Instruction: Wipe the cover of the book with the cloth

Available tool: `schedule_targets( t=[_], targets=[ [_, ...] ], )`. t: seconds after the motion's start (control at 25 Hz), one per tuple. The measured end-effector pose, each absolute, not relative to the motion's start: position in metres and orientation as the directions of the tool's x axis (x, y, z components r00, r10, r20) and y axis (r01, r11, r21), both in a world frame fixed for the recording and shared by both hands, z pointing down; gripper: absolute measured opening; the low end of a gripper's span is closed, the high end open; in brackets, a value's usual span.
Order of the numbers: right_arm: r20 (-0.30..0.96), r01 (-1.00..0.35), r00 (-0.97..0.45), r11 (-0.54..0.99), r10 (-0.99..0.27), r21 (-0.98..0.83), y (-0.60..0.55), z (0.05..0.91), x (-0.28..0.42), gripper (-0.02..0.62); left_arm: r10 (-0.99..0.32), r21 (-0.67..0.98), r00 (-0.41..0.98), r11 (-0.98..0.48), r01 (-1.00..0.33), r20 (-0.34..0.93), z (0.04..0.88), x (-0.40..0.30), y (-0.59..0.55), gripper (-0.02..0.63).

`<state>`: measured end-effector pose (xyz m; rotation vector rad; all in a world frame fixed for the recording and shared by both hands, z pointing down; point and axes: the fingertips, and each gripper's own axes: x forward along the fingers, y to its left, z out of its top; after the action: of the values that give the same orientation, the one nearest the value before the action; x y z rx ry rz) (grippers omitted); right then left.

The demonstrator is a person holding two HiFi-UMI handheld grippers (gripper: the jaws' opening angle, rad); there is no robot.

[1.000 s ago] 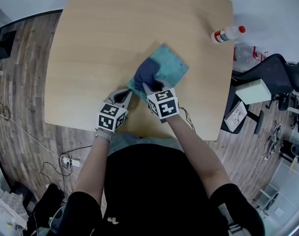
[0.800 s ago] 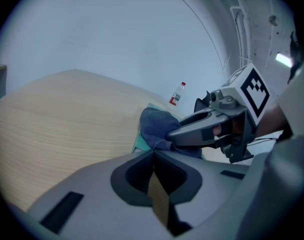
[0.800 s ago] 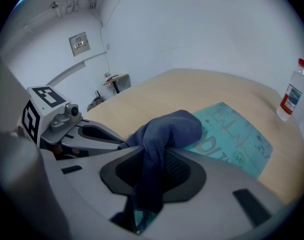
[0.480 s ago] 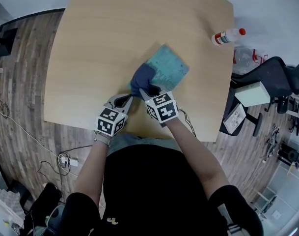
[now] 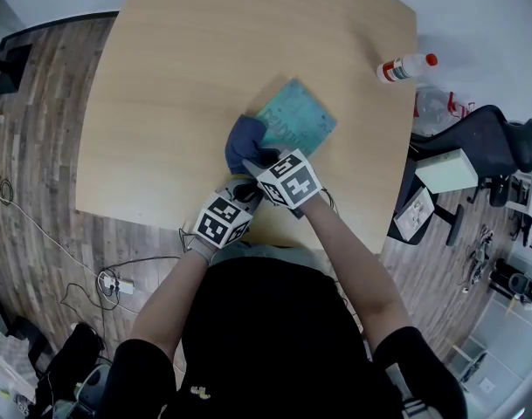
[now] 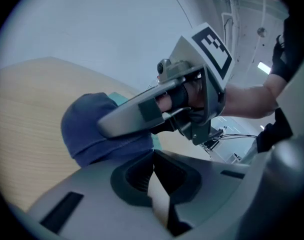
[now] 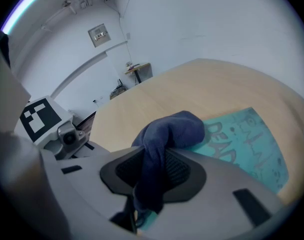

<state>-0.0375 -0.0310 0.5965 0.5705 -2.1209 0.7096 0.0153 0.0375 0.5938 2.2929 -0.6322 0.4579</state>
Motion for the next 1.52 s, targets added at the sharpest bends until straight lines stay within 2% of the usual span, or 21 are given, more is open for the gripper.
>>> schedule_targets(
  t=[0.32,0.6,0.92,1.4,1.52],
  targets=[
    [0.78,-0.52,-0.619,0.793,-0.093,-0.318,-0.037,0.595,-0.066,0.114,-0.273,0.542,0.827,-0.647,-0.536,0.492,0.596,0.028,0.046,0.021],
    [0.758,-0.555,-0.64,0.758,-0.126,-0.342,-0.066,0.594,-0.067,0.115,-0.303,0.541,0.818,-0.63,-0.556,0.488,0.593,0.024,0.027,0.021],
    [0.73,-0.631,-0.647,0.693,-0.22,-0.35,-0.11,0.595,-0.034,0.118,-0.292,0.53,0.811,-0.636,-0.56,0.506,0.596,0.023,0.019,0.02],
    [0.728,-0.803,-0.564,0.465,-0.391,-0.373,-0.18,0.596,0.036,0.118,-0.289,0.47,0.802,-0.686,-0.555,0.523,0.596,0.025,0.021,0.02],
    [0.735,-0.823,-0.557,0.379,-0.388,-0.423,-0.185,0.599,0.047,0.123,-0.284,0.459,0.801,-0.699,-0.549,0.526,0.599,0.024,0.022,0.02]
  ],
)
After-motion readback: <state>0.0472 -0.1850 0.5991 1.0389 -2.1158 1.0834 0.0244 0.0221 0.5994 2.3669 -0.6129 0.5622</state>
